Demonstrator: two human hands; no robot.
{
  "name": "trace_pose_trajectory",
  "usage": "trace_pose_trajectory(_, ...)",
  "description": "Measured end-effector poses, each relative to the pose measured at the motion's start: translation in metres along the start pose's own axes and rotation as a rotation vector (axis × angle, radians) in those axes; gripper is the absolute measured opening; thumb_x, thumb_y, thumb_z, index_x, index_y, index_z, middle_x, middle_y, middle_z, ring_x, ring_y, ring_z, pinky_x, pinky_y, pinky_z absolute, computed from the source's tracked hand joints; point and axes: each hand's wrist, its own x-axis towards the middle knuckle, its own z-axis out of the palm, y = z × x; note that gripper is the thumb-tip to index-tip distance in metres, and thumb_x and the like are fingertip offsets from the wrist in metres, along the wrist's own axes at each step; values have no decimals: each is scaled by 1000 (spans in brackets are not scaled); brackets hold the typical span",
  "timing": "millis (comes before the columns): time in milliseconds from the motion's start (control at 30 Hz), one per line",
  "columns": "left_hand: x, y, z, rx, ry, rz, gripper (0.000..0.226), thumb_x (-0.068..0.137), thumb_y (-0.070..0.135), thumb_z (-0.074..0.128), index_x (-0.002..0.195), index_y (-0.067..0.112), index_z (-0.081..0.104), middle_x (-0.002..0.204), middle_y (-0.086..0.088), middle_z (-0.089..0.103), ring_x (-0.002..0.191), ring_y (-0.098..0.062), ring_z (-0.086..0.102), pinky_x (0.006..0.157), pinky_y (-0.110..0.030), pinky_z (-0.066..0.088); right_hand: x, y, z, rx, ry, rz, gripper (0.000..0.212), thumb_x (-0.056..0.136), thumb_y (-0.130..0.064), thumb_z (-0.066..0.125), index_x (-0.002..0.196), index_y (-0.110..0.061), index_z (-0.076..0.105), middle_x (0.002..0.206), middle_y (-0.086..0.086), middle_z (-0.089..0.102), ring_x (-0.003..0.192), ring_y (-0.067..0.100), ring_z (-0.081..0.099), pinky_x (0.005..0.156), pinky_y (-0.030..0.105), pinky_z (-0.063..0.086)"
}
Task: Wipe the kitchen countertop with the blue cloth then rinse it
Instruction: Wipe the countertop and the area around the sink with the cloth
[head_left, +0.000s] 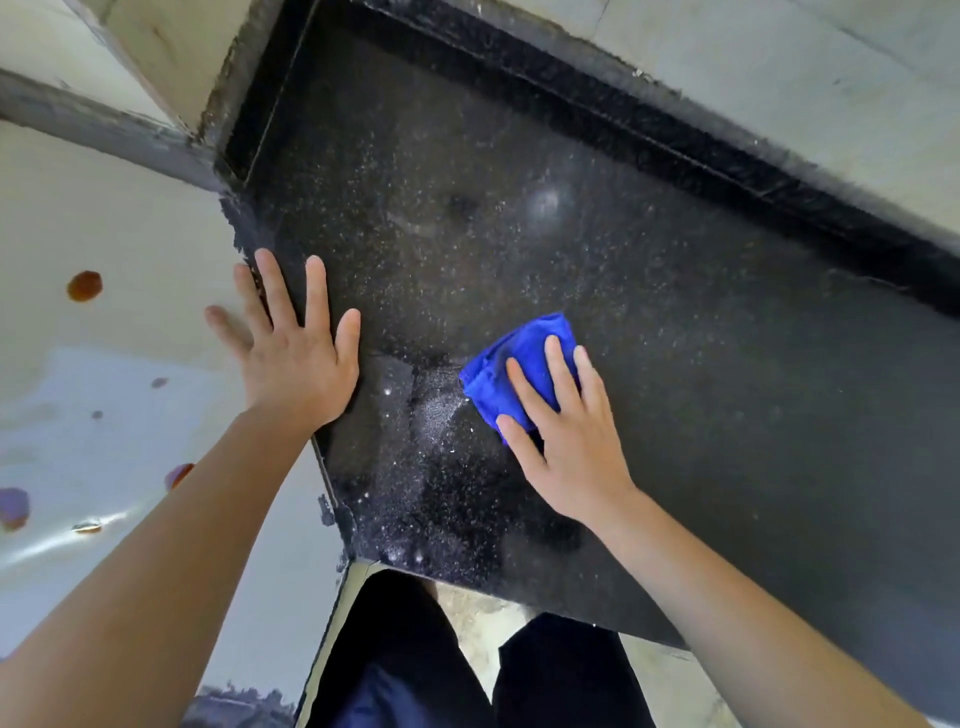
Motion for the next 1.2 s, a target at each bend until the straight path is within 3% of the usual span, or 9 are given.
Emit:
trace_pose_trajectory(100, 1, -1, 1, -6, 4, 17, 67, 100, 60, 3, 158, 27, -2, 165, -16, -12, 151, -39, -12, 115, -70, -2, 34, 9, -13, -8, -17, -4, 61, 103, -57, 30, 157, -31, 26, 167, 13, 7, 150, 44, 7, 122, 54, 14)
trace_pose_trajectory(200, 2, -3, 2, 2, -3, 32, 68, 100, 60, 3, 158, 26, -3, 164, -18, -12, 150, -40, -11, 114, -71, -1, 114, 14, -34, 40, -3, 168, 62, 103, -59, 27, 159, -36, 13, 168, 10, -4, 152, 41, -5, 124, 50, 3)
trace_pose_trajectory(367, 3, -6, 2, 2, -28, 33, 68, 100, 60, 3, 158, 26, -7, 164, -17, -15, 150, -40, -14, 115, -70, -2, 172, -17, -40, 63, 27, 323, 63, 103, -55, 26, 160, -32, 12, 167, 14, -2, 152, 43, -3, 123, 52, 5)
trace_pose_trajectory(500, 1, -6, 1, 7, -16, 34, 69, 99, 60, 2, 158, 25, -7, 164, -17, -13, 150, -40, -13, 114, -70, -2, 55, -53, 2, 28, 96, 54, 59, 104, -51, 33, 156, -25, 32, 166, 17, 13, 150, 47, 8, 120, 56, 15)
trace_pose_trajectory(667, 1, -5, -1, 14, -19, 47, 70, 99, 60, 2, 158, 24, -6, 164, -19, -12, 150, -41, -13, 114, -71, -2, -64, -43, 20, 13, -65, -110, 58, 104, -54, 35, 157, -30, 29, 168, 9, 7, 154, 37, -2, 123, 54, 12)
trace_pose_trajectory(800, 1, -6, 0, 12, -9, 71, 71, 99, 61, 5, 159, 23, -3, 164, -19, -11, 150, -41, -12, 114, -71, -2, -16, -8, 5, -24, -79, -186, 62, 102, -60, 31, 158, -36, 20, 168, 7, 1, 154, 36, -6, 124, 52, 6)
trace_pose_trajectory(933, -7, -11, -3, -20, -16, 94, 68, 101, 58, 15, 159, 24, 2, 165, -15, -13, 151, -35, -15, 115, -67, -6, 93, 6, -30, 1, -74, 116, 65, 101, -62, 24, 159, -38, 5, 167, 8, -12, 152, 39, -11, 123, 52, 4)
trace_pose_trajectory(1067, -45, -10, -2, 3, 87, 147, 65, 103, 55, 19, 159, 21, 9, 166, -14, -10, 152, -32, -13, 117, -61, -8, 139, -19, -31, 46, -16, 236, 64, 102, -57, 25, 160, -34, 7, 167, 13, -9, 151, 43, -10, 123, 53, -1)
trace_pose_trajectory(1200, -95, -12, 13, -43, 62, 66, 65, 103, 53, 23, 158, 20, 11, 166, -12, -7, 152, -33, -9, 118, -63, -4, 69, -37, 5, -24, 56, -71, 63, 102, -55, 28, 159, -28, 21, 167, 16, 4, 151, 46, 0, 122, 57, 7)
